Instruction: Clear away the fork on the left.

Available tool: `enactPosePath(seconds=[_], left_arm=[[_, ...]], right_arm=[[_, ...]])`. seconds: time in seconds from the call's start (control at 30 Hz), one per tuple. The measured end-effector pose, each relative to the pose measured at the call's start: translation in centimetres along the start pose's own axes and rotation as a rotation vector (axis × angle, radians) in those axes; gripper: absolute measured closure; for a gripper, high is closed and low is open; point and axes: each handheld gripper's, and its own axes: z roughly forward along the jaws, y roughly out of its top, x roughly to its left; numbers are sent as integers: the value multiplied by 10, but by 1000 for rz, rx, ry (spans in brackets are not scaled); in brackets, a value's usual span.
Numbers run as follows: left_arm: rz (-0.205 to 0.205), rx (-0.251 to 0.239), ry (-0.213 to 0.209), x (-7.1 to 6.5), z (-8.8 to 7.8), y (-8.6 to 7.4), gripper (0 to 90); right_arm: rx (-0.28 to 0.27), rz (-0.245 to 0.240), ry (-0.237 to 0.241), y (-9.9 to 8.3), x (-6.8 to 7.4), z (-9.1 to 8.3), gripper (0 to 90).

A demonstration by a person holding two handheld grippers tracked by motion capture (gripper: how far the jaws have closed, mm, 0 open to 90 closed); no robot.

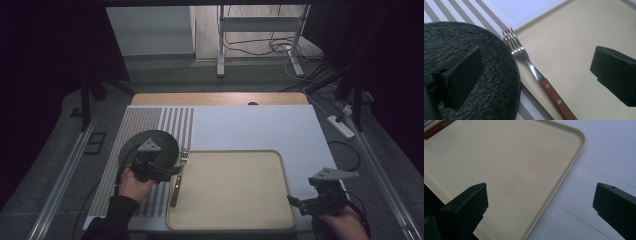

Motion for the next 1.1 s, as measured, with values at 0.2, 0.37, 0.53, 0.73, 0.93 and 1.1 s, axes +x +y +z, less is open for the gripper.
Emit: enactPosePath(seconds=[0.2, 0.37, 0.53, 0.73, 0.93, 1.1], left_arm=[[9, 10, -2, 1, -8, -5, 0], [-7, 8, -50, 2, -13, -9, 0], [-5, 3, -37, 0, -20, -13, 0], [-11, 5, -22, -2, -28, -19, 0], [-19, -3, -5, -3, -38, -27, 0], [-25, -5, 9, -4, -47, -34, 0]], right_arm=[[-5, 5, 3, 0, 0, 0, 4], [-6, 8, 3, 0, -1, 0, 4], [-6, 10, 4, 0, -1, 0, 4], [-7, 12, 2, 0, 0, 0, 4], [-8, 15, 3, 0, -1, -1, 4], [-10, 18, 1, 0, -1, -1, 4]])
